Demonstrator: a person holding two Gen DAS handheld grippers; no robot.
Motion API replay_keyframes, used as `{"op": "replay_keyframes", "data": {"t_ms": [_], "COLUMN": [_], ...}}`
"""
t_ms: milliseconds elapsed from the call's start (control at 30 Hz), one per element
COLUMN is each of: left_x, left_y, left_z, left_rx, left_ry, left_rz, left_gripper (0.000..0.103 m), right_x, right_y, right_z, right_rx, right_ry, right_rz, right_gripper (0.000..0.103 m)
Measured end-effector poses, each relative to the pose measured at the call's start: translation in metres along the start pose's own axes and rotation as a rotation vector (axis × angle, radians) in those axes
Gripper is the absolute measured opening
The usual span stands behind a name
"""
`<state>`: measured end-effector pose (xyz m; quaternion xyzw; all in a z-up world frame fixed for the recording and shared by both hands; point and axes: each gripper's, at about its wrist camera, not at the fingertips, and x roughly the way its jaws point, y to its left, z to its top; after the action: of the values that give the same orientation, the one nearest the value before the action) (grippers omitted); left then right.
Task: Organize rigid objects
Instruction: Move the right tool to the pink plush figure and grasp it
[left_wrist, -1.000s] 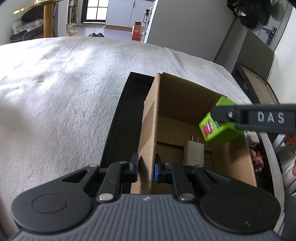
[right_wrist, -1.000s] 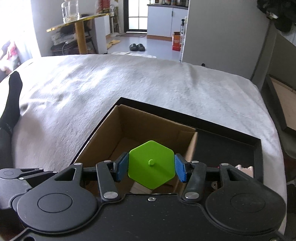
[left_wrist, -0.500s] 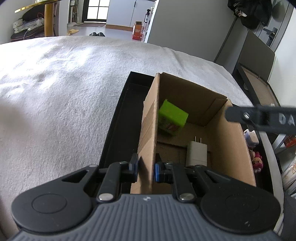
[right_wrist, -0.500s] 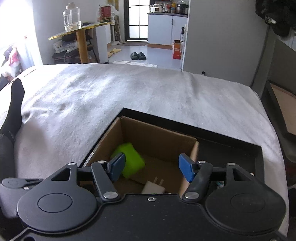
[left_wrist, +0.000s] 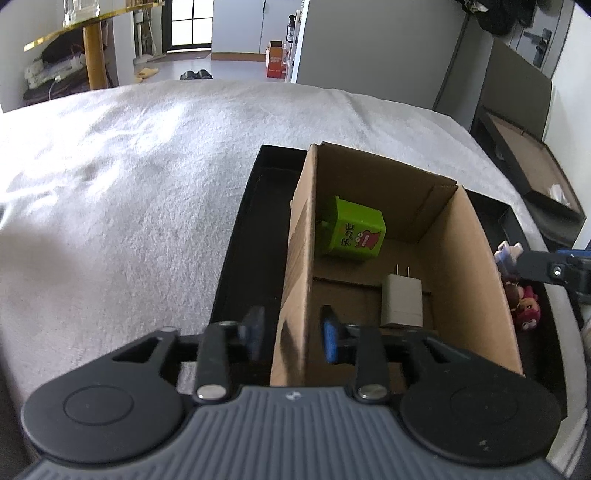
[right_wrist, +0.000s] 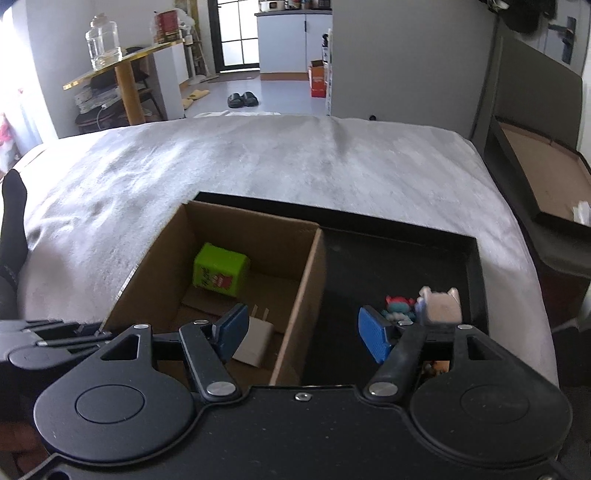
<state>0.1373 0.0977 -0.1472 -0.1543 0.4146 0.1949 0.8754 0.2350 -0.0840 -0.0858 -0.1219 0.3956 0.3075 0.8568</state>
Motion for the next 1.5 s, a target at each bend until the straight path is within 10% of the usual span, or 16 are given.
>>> {"op": "replay_keyframes", "data": {"t_ms": [233, 533, 833, 1067, 1500], "left_x": [-0.004, -0.005, 0.0, 0.001, 0.003], "left_y": [-0.012, -0.02, -0.026, -0.03, -0.042], "left_z": [0.003, 0.004, 0.004, 0.005, 0.007], "left_rx": [0.046, 0.068, 0.087, 0.084, 0.116], "left_ry": [-0.016, -0.025, -0.003, 0.007, -0.016], "left_rz": [0.055, 0.095, 0.14, 0.138, 0.155], "left_gripper": [0.065, 0.067, 0.068, 0.091, 0.092], "right_x": [-0.006, -0.016, -0.017, -0.014, 0.012], "right_y": [-0.023, -0.051, -0.064, -0.083, -0.117], "right_z": [-0.012, -0.021, -0.03, -0.039, -0.056], "right_rx": [0.042, 0.109, 0.118, 0.174, 0.259], "right_ry": [0.002, -0.044, -0.059, -0.056, 0.011], "right_rz": [-0.017, -0.024, -0.039, -0.027, -0.048], "right_gripper": [0.085, 0.102, 0.103, 0.103, 0.101]}}
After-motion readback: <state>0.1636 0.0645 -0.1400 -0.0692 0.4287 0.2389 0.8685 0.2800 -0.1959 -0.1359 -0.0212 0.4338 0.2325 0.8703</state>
